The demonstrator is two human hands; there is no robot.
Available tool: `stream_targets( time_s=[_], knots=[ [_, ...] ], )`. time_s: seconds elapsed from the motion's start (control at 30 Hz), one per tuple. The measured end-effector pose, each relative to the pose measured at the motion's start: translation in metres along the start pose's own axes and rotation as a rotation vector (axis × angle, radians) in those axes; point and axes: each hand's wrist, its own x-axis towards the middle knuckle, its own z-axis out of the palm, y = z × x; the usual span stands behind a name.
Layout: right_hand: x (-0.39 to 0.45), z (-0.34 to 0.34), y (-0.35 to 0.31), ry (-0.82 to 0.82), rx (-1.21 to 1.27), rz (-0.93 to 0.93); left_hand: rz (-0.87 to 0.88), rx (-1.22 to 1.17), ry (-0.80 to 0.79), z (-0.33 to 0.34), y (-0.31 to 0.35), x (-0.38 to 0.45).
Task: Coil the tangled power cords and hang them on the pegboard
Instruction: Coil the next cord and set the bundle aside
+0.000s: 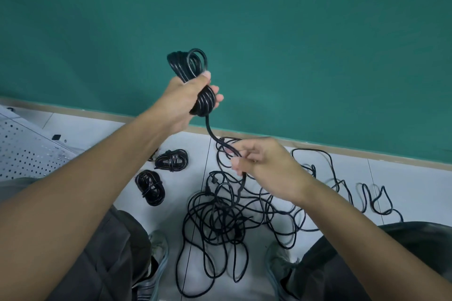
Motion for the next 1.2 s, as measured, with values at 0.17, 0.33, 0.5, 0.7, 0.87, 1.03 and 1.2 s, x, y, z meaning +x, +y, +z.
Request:
stream_targets(
  time_s=[0.17, 0.33, 0.5, 0.7, 0.87, 1.03, 1.2],
  knots=[
    [0.005, -0.017, -0.003, 0.214, 0.029, -0.094, 0.034, 0.47, -0.333, 0.002, -0.013, -0.013],
    [0.006, -0.025, -0.004, 0.393, 0.033, -0.165, -0.009, 0.533, -0.582, 0.007, -0.015, -0.021],
    [0.006, -0.025, -0.006, 0.559, 0.035, -0.208, -0.156, 0.43, -0.656, 0.01, -0.015, -0.027],
    [0.005, -0.024, -0.01, 0.7, -0.033, -0.239, -0.23, 0.369, -0.816, 0.015, -0.007, -0.042],
    [0.005, -0.022, -0.009, 0.717, -0.045, -0.198, -0.225, 0.351, -0.794, 0.016, -0.006, -0.045],
    [0.008, -0.025, 0.0, 0.631, 0.066, -0.152, -0.187, 0.294, -0.656, 0.014, -0.01, -0.041],
    [0.016, -0.024, 0.01, 0.462, 0.133, -0.035, -0.167, 0.212, -0.575, 0.01, -0.003, -0.034]
  ],
)
